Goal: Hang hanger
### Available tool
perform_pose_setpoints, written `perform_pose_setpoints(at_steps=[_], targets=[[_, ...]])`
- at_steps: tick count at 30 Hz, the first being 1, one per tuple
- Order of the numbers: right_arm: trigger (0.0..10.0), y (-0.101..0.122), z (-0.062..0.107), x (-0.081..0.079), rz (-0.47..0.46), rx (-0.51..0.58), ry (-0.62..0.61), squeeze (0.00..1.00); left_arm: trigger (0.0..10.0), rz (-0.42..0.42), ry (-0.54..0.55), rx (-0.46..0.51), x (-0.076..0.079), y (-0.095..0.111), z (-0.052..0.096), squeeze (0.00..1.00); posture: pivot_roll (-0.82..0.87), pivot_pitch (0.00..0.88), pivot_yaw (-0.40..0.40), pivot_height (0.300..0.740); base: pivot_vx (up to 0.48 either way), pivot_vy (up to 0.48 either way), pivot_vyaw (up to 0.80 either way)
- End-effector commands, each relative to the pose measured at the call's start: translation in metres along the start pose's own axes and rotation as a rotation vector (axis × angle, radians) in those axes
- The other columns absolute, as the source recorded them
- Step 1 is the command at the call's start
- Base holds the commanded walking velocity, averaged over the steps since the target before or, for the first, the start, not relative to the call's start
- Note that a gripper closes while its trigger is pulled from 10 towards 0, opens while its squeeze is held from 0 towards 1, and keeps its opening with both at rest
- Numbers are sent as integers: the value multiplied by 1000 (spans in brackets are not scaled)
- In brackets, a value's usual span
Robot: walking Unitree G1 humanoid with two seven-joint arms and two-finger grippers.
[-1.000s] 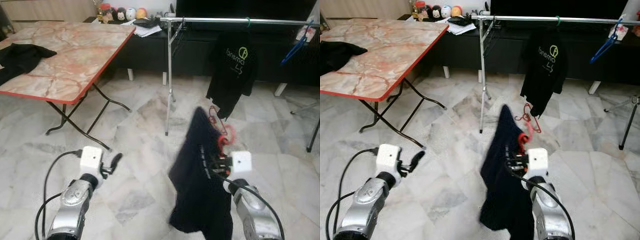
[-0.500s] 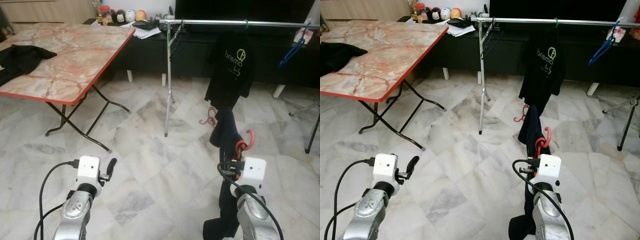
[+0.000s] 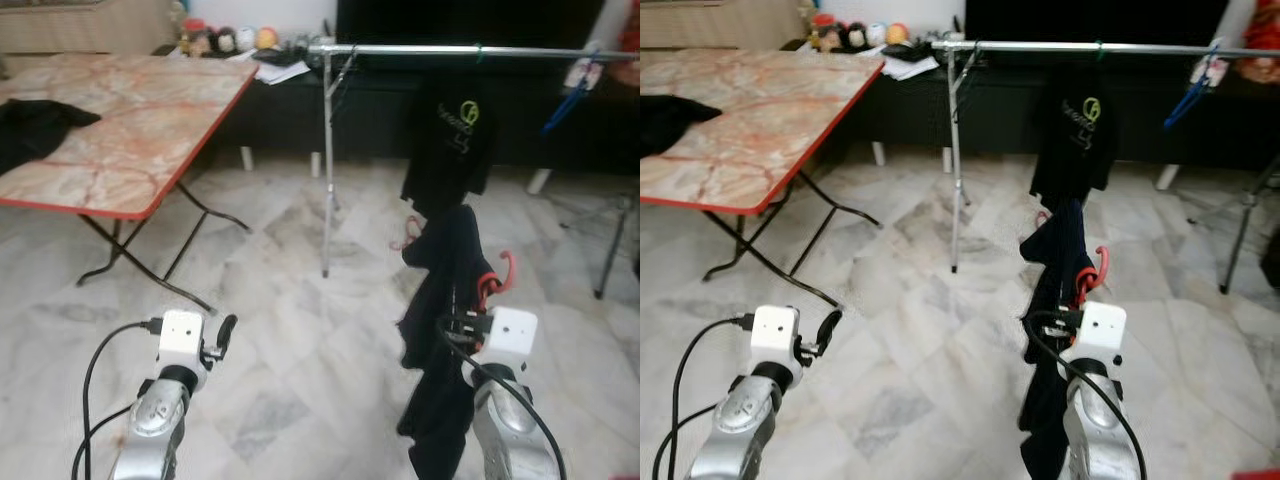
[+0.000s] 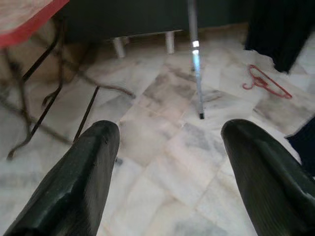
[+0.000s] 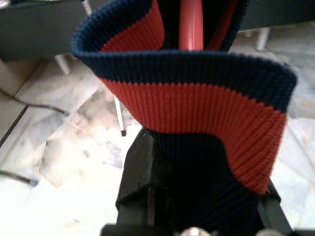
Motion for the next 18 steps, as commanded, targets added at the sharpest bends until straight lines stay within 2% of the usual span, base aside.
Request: perform_pose_setpoints(at_steps=[1, 5, 7, 18], targets=[[10000, 12, -1, 3, 12, 46, -3, 0, 10000, 1, -20, 19, 8, 5, -2, 0, -43, 0, 34, 740, 0, 394, -775], [10000, 14, -3, 0, 10, 54, 1, 0, 10000, 0, -27, 23, 9, 6, -2, 0, -43, 0, 40, 740, 0, 373, -775], [10000, 17, -4, 1, 5, 65, -8, 0, 10000, -8, -33, 48, 10, 12, -2, 0, -45, 0, 36, 740, 0, 0, -587], [10000, 19, -7, -1, -3, 78, -3, 0, 10000, -4, -64, 67, 18, 18, -5, 0, -39, 0, 37, 740, 0, 0, 0]])
Point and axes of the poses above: a point about 5 cm out from each wrist's last joint towards the gripper, its own z axis pointing back from the gripper into the wrist, its own y axis along the axis of the wrist's last joint, x = y × z, the point moved 4 cm from there along -z, pointing out of the wrist towards the gripper, and after that the axes turned 10 degrees about -z, right-handed, at the moved point
